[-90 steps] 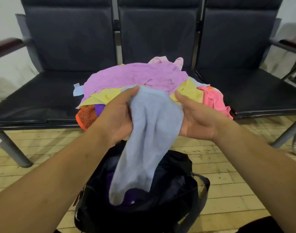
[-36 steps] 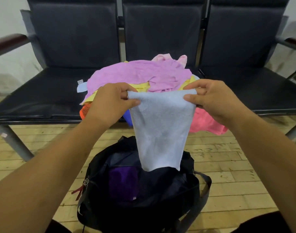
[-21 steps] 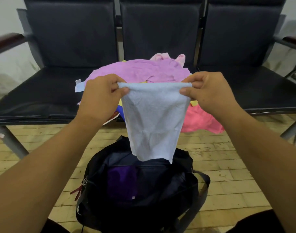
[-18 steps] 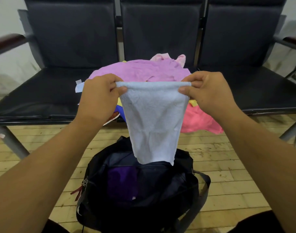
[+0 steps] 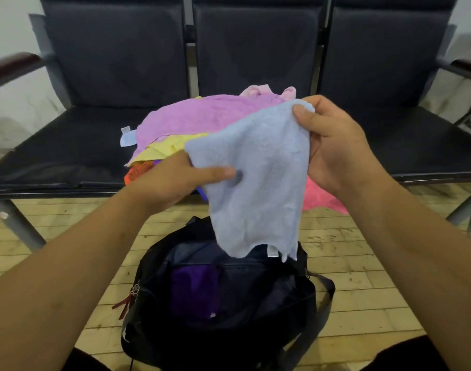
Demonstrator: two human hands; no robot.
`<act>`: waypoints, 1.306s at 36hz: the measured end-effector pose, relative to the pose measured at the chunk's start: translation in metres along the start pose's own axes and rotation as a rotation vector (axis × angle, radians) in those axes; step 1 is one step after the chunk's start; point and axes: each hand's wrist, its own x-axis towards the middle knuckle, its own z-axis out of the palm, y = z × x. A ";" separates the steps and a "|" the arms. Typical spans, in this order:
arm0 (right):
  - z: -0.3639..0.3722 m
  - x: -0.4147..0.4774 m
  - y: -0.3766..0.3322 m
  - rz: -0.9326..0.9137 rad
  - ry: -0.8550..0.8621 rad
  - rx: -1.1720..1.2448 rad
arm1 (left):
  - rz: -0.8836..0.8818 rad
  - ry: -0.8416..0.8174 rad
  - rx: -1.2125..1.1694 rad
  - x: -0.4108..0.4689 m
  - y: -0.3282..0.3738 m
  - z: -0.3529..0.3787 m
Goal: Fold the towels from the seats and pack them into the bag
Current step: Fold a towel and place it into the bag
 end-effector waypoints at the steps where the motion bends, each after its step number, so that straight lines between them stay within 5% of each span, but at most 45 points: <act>1: -0.001 0.001 -0.001 0.027 0.002 0.015 | -0.048 -0.029 -0.032 -0.002 -0.002 0.003; 11: -0.023 0.006 0.020 0.401 -0.024 0.194 | -0.150 0.001 -0.645 -0.005 0.012 0.031; 20: -0.030 -0.006 0.049 0.664 -0.493 -0.011 | -0.015 0.198 -0.767 -0.002 0.019 0.020; 27: 0.000 -0.004 0.033 0.459 -0.287 0.193 | -0.072 0.196 -0.804 0.003 0.009 -0.005; 34: 0.004 -0.006 0.009 0.340 -0.156 0.372 | -0.119 -0.084 -0.570 0.001 -0.005 0.010; 40: -0.008 -0.007 0.005 0.322 -0.064 0.364 | -0.102 -0.150 -0.157 0.000 -0.017 0.028; 47: -0.023 0.002 0.010 0.483 0.026 0.269 | -0.067 0.010 -0.514 -0.002 -0.002 0.038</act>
